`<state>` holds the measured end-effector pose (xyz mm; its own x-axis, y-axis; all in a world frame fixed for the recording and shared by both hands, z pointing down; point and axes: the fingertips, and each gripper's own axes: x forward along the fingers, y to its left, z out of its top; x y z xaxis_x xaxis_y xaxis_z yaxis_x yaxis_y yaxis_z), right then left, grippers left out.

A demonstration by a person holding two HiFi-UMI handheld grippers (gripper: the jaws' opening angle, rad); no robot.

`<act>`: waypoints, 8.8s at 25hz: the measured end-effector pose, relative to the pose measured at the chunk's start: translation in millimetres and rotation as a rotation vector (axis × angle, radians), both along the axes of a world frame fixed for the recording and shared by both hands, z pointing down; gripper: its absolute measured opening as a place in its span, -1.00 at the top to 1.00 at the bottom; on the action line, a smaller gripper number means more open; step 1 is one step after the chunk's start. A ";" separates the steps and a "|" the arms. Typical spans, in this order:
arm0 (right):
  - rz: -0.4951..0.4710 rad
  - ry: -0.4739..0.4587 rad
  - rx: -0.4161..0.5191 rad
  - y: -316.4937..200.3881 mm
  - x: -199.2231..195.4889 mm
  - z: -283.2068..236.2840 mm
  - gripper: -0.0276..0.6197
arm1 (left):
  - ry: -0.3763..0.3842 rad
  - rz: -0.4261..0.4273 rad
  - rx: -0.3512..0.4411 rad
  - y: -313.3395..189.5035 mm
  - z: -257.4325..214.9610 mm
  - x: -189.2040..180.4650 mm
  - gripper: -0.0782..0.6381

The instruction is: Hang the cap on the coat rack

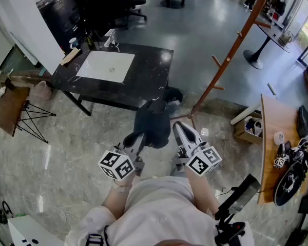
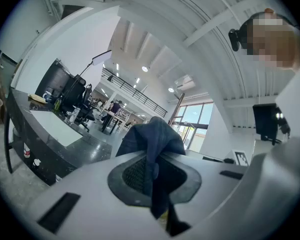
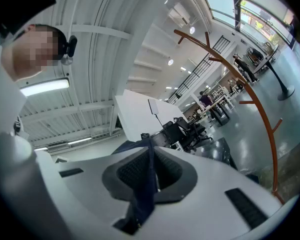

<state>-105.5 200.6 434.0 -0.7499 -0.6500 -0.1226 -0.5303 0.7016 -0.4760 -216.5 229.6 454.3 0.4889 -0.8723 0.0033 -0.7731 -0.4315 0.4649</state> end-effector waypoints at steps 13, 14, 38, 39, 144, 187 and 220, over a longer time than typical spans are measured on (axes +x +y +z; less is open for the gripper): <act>-0.026 -0.014 -0.015 -33.9 5.3 11.9 0.78 | -0.010 -0.028 -0.013 -29.2 11.3 6.7 0.72; -0.027 -0.015 -0.017 -39.3 6.6 13.2 0.78 | -0.011 -0.030 -0.016 -34.4 12.6 7.9 0.72; -0.046 -0.043 -0.059 -260.6 74.9 12.4 0.78 | -0.045 -0.062 -0.046 -251.1 4.3 70.5 0.72; -0.049 -0.044 -0.054 -270.7 79.8 9.0 0.78 | -0.046 -0.064 -0.042 -261.4 1.6 75.1 0.72; 0.570 0.053 -0.123 -324.5 302.1 29.3 0.78 | 0.072 0.512 0.305 -432.6 -64.1 314.7 0.61; 0.200 0.126 -0.261 -389.3 167.3 133.6 0.78 | 0.128 0.292 0.052 -444.9 75.0 184.5 0.52; -0.271 -0.083 0.043 -366.8 -17.8 -67.1 0.78 | -0.067 -0.103 0.195 -362.4 -97.6 36.1 0.61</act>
<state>-123.3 -166.3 366.9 -0.8817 -0.4205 -0.2141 -0.2815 0.8328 -0.4766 -180.4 -132.8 356.7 0.4013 -0.9051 -0.1405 -0.8442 -0.4251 0.3266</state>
